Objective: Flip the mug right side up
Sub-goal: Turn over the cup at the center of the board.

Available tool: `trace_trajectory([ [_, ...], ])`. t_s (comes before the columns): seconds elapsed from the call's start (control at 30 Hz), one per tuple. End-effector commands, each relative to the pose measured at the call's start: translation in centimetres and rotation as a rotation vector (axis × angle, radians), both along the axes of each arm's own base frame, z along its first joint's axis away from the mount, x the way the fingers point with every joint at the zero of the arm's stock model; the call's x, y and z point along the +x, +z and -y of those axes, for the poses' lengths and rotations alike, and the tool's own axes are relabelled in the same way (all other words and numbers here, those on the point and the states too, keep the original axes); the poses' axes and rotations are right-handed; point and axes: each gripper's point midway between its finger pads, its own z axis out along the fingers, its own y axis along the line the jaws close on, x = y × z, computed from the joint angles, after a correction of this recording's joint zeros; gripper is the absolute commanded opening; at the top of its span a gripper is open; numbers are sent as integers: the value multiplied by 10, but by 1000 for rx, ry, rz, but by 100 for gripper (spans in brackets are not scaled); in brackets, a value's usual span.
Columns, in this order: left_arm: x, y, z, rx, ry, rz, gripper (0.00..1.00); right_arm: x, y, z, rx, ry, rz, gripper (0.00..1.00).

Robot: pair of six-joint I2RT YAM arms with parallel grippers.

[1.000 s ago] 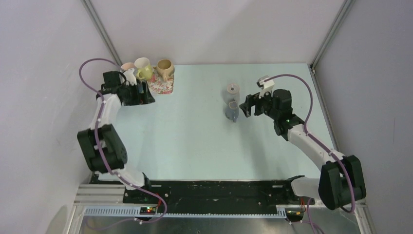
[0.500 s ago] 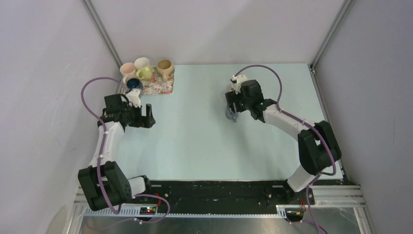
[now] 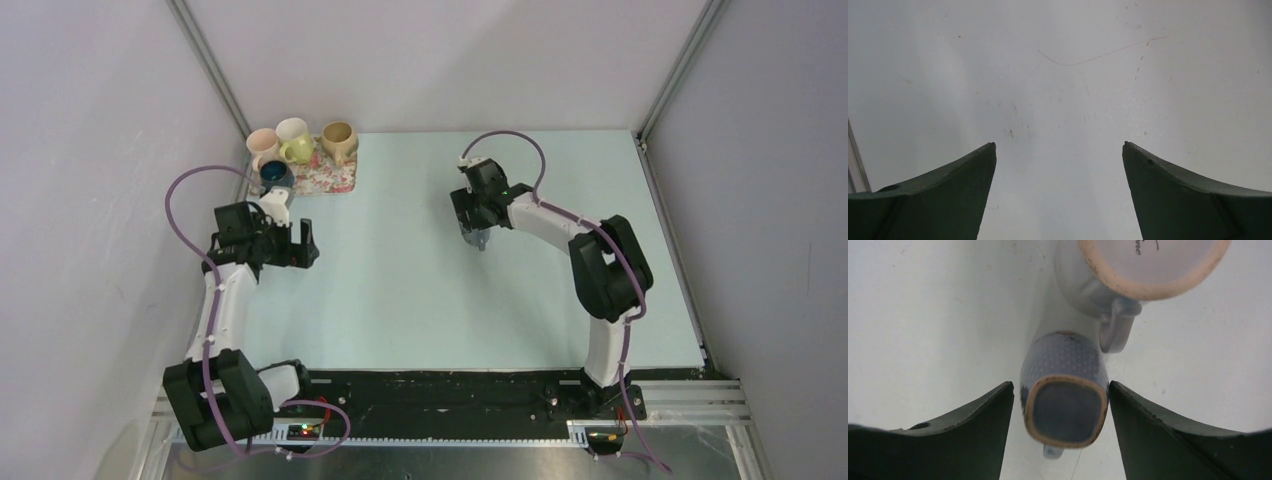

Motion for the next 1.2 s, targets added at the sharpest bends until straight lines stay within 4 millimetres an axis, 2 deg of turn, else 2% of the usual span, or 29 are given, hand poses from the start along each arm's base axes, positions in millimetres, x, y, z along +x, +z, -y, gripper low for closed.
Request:
trace_trajectory([
  [0.0, 5, 8, -2, 33, -16, 57, 100, 9, -2, -3, -24, -37, -40, 73],
  [0.27, 3, 7, -2, 40, -15, 67, 100, 15, -13, -13, -25, -21, -82, 60],
  [0.33, 3, 7, -3, 41, -13, 68, 100, 14, -19, -14, -35, -11, -100, 50],
  [0.37, 4, 7, -3, 41, -13, 68, 100, 13, -21, -14, -38, -6, -107, 35],
  [0.4, 4, 7, -3, 41, -14, 68, 100, 14, -20, -14, -42, 0, -105, 27],
  [0.43, 4, 6, -2, 40, -15, 68, 100, 13, -18, -14, -45, 7, -102, 8],
  [0.47, 4, 6, -2, 39, -16, 68, 100, 13, -16, -14, -45, 10, -98, 0],
  [0.63, 6, 12, 3, 15, -30, 84, 100, 1, 36, -32, 83, 117, -37, 0],
  [0.67, 8, 17, 4, 8, -36, 96, 100, -4, 59, -38, 135, 153, -4, 0],
  [0.7, 9, 21, 10, -18, -56, 108, 100, -6, 68, -41, 156, 176, 16, 0],
  [0.73, 12, 30, 13, -30, -70, 128, 100, -13, 92, -45, 205, 210, 50, 0],
  [0.77, 13, 36, 19, -59, -89, 142, 100, -15, 102, -47, 226, 229, 68, 0],
  [0.8, 17, 49, 24, -75, -115, 171, 100, -21, 125, -50, 270, 259, 105, 0],
  [0.83, 20, 56, 29, -86, -126, 184, 100, -25, 135, -51, 289, 273, 120, 0],
  [0.87, 25, 73, 32, -86, -142, 221, 100, -31, 156, -53, 329, 301, 157, 0],
  [0.9, 28, 82, 38, -90, -156, 237, 100, -35, 165, -53, 346, 312, 170, 0],
  [0.93, 34, 101, 39, -78, -156, 276, 100, -41, 184, -54, 380, 335, 206, 0],
  [0.97, 37, 110, 48, -78, -184, 293, 100, -45, 191, -54, 399, 342, 215, 0],
  [1.0, 41, 131, 54, -88, -198, 332, 100, -50, 210, -54, 435, 363, 251, 0],
  [1.03, 43, 138, 65, -104, -230, 339, 100, -54, 215, -55, 456, 369, 254, 0],
  [1.07, 48, 156, 76, -142, -257, 360, 100, -60, 230, -54, 490, 391, 282, 0],
  [1.17, 55, 184, 116, -261, -352, 363, 100, -74, 256, -53, 575, 416, 306, 0],
])
